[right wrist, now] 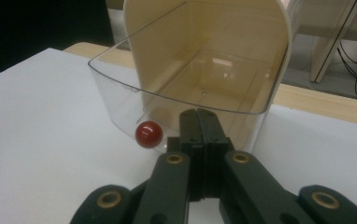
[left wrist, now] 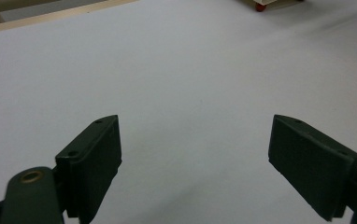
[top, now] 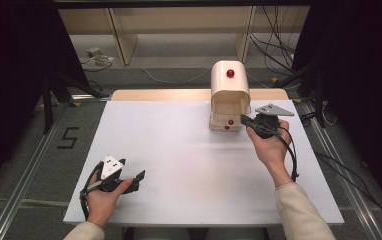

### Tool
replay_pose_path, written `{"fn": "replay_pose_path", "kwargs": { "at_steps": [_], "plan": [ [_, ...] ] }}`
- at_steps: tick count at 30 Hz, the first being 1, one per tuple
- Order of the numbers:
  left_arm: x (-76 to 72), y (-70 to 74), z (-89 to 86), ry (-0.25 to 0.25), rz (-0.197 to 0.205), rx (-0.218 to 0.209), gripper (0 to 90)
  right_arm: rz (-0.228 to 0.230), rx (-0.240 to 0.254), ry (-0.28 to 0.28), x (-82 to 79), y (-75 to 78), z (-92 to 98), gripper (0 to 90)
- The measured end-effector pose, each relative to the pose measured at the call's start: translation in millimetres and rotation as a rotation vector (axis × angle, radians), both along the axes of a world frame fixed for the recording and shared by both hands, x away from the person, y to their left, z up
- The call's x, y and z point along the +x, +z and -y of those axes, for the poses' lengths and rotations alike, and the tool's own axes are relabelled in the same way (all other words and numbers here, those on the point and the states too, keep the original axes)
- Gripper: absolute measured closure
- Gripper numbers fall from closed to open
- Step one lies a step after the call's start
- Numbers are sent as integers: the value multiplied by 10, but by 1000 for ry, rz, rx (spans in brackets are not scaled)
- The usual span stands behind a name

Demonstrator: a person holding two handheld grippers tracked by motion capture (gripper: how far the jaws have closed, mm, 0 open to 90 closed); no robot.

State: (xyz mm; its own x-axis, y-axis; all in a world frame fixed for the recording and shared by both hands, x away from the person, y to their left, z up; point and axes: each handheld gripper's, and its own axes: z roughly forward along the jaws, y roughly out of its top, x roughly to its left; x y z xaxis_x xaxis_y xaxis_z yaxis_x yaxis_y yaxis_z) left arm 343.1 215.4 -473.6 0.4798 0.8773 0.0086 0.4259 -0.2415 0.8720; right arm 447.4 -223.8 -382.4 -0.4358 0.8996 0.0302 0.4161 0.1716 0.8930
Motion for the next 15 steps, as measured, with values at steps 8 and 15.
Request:
{"fn": "replay_pose_path", "kwargs": {
  "at_steps": [8,15],
  "plan": [
    [-1,2,-2,1,0,0,169,1,0,-1,7,0,-1,900],
    [0,1,-2,1,0,0,169,0,1,-3,14,-1,-2,900]
  ]
}}
